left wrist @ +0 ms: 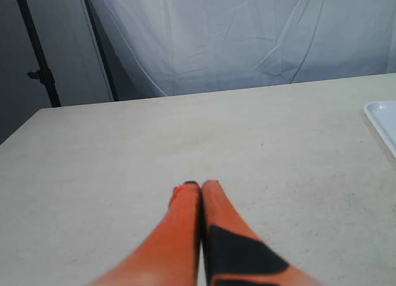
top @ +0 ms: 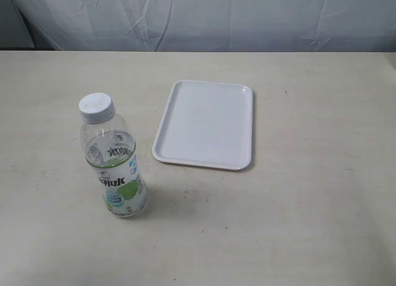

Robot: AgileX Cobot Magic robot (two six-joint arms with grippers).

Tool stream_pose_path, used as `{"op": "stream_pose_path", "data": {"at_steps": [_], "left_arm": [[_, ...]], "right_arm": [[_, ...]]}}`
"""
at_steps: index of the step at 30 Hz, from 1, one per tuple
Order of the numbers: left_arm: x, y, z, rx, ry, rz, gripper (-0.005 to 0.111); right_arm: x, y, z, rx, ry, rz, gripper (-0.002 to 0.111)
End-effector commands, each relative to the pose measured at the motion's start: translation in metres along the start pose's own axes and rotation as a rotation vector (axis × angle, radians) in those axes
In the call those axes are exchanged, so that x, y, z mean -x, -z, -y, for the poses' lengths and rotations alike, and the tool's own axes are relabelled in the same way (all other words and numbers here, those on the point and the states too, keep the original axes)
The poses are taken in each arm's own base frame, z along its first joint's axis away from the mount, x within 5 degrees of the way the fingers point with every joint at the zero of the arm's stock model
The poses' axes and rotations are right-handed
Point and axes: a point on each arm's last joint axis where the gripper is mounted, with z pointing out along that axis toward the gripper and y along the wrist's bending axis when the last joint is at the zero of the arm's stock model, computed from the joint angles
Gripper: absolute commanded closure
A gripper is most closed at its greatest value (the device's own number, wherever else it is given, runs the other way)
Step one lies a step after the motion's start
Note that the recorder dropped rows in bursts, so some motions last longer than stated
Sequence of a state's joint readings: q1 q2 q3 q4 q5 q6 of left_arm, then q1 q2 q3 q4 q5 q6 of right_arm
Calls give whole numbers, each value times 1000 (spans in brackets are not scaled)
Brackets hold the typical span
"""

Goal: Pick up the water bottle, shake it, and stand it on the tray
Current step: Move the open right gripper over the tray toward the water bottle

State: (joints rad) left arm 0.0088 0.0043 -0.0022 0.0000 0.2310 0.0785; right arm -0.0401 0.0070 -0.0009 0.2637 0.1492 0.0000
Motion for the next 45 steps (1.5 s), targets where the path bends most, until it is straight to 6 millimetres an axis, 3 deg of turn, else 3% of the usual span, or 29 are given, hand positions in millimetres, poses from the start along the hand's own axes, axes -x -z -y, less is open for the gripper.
{"op": "stream_pose_path", "data": {"at_steps": [1, 4, 10, 13, 15, 17, 18, 20, 22, 24, 27, 29, 37, 45], "left_arm": [[-1, 0, 0, -1, 1, 2, 107], [-1, 0, 0, -1, 1, 2, 107], [-1, 0, 0, -1, 1, 2, 107], [-1, 0, 0, -1, 1, 2, 107], [-1, 0, 0, -1, 1, 2, 107], [-1, 0, 0, -1, 1, 2, 107], [-1, 0, 0, -1, 1, 2, 107], [-1, 0, 0, -1, 1, 2, 107], [-1, 0, 0, -1, 1, 2, 107], [-1, 0, 0, -1, 1, 2, 107], [-1, 0, 0, -1, 1, 2, 107], [-1, 0, 0, -1, 1, 2, 107], [-1, 0, 0, -1, 1, 2, 107], [-1, 0, 0, -1, 1, 2, 107]], "right_arm": [[24, 4, 1, -4, -38, 271, 108], [31, 6, 1, 10, -122, 352, 108], [33, 7, 1, 86, -507, 374, 108], [43, 10, -4, 104, -399, 406, 109], [71, 9, -15, 120, -256, 412, 109], [105, -2, -28, 122, -87, 385, 109], [128, -17, -37, 134, 13, 352, 109], [153, -52, -55, 218, 165, 275, 109], [161, -94, -80, 414, 246, 176, 109], [149, -129, -110, 698, 310, 23, 99], [116, -171, -148, 1040, 330, -178, 53], [85, -184, -172, 1229, 305, -279, 36], [13, -179, -222, 1496, 467, -373, 37], [-26, -170, -255, 1505, 511, -359, 37]]}}
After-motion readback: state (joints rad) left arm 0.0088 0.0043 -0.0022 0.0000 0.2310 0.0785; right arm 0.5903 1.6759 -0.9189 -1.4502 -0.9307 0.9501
